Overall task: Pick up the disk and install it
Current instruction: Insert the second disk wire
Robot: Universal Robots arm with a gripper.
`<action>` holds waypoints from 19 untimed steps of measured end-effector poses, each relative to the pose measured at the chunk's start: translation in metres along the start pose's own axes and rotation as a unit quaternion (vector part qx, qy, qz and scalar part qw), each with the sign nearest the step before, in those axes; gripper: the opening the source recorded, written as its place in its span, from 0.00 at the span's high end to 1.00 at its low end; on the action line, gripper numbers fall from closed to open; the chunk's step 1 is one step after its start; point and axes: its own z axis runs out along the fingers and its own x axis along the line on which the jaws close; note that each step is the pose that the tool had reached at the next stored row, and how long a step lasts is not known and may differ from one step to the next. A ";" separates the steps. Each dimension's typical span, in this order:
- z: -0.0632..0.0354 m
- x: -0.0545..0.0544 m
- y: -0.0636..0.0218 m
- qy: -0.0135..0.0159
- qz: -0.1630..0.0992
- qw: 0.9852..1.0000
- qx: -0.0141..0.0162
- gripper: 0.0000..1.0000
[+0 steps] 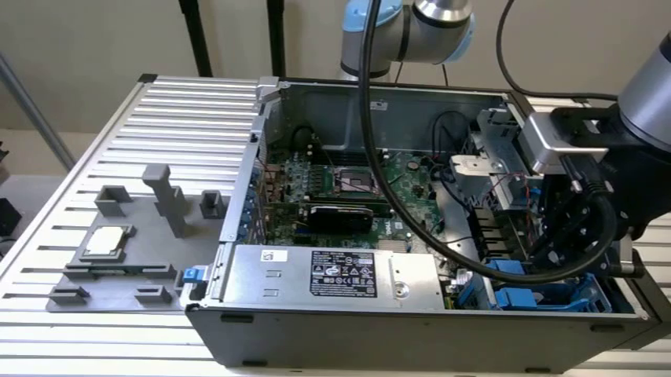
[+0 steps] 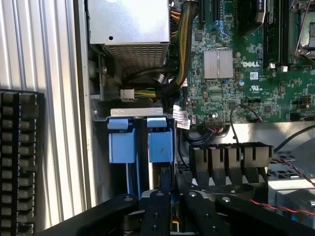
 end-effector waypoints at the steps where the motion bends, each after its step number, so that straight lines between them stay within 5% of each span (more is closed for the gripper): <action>1: 0.0004 0.000 -0.0002 0.000 0.000 1.000 0.000 1.00; 15: 0.0053 0.000 -0.0006 0.000 0.000 1.000 0.000 1.00; 16: 0.0053 0.000 -0.0006 0.000 0.000 1.000 0.000 0.00; 19: 0.0050 0.000 -0.0006 0.000 0.000 1.000 0.000 0.00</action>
